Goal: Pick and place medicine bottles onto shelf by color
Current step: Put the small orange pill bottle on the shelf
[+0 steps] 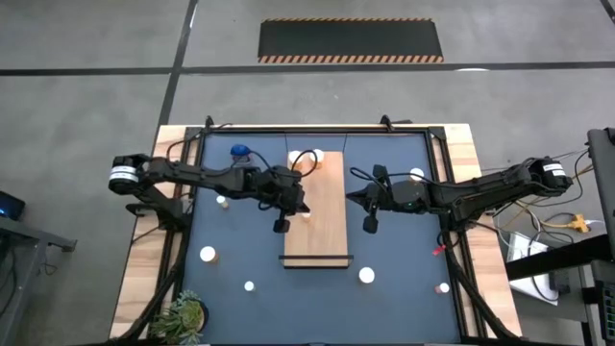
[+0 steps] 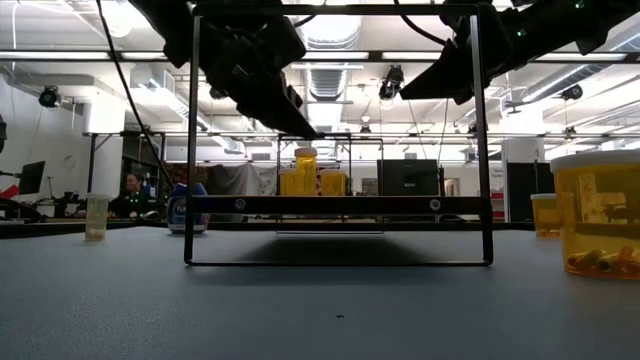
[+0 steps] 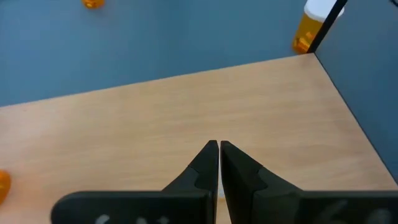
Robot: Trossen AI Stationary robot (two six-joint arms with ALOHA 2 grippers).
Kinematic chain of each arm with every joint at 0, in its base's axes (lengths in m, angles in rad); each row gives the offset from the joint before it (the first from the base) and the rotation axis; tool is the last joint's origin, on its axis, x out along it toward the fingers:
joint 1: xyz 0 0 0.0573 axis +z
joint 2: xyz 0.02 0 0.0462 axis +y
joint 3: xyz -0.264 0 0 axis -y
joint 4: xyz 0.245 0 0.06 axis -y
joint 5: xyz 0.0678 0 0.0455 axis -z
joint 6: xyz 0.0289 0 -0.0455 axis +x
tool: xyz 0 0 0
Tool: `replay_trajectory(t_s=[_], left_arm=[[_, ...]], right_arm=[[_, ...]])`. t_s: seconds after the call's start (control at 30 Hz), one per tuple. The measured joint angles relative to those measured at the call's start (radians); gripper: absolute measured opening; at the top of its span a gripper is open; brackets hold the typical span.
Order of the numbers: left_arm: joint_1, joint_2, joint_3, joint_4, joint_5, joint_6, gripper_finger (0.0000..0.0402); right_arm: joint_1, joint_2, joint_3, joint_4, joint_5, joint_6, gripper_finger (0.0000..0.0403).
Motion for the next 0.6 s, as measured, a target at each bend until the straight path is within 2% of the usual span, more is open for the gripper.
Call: replay_trajectory(t_s=[0.23, 0.6], left_arm=[[-0.002, 0.006, -0.025, 0.007, 0.007, -0.025, 0.0], [-0.002, -0.025, -0.024, -0.071, -0.01, -0.053, 0.0]], right_arm=[[0.0, 0.0, 0.0, 0.0, 0.0, 0.01, 0.0009], [0.0, 0.0, -0.001, 0.0, -0.001, 0.011, 0.0009]])
